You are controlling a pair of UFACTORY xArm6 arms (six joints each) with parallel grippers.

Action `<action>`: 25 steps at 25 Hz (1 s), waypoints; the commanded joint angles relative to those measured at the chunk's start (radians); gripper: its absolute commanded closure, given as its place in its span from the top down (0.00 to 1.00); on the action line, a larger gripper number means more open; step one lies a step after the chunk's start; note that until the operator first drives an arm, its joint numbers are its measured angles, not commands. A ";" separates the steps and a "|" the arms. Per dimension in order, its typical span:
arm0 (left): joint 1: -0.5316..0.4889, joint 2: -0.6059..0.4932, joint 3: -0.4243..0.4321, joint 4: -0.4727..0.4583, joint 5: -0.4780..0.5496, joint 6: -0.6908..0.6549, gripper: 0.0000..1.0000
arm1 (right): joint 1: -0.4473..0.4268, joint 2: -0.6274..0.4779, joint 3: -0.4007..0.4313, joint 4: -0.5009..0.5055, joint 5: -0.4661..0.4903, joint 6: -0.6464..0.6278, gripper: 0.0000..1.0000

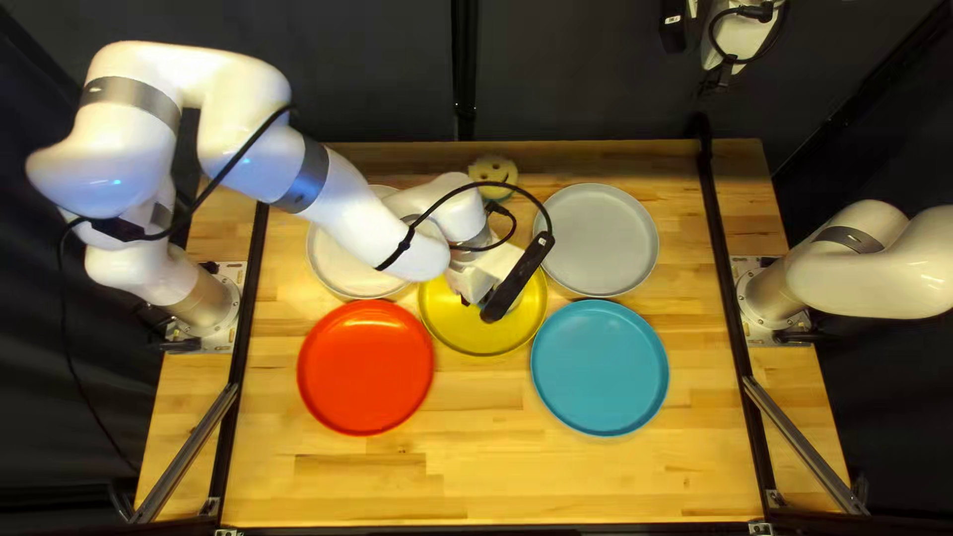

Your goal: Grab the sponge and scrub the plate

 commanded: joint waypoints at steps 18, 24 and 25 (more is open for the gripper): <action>-0.215 -0.127 0.147 0.097 -0.100 -0.288 0.00 | 0.000 0.000 0.000 0.000 0.000 0.000 1.00; -0.292 -0.124 0.113 0.220 -0.109 -0.447 0.00 | 0.000 0.000 0.000 0.000 0.000 0.000 1.00; -0.309 -0.123 0.108 0.242 -0.111 -0.475 0.00 | 0.000 0.000 0.000 0.000 0.000 0.000 1.00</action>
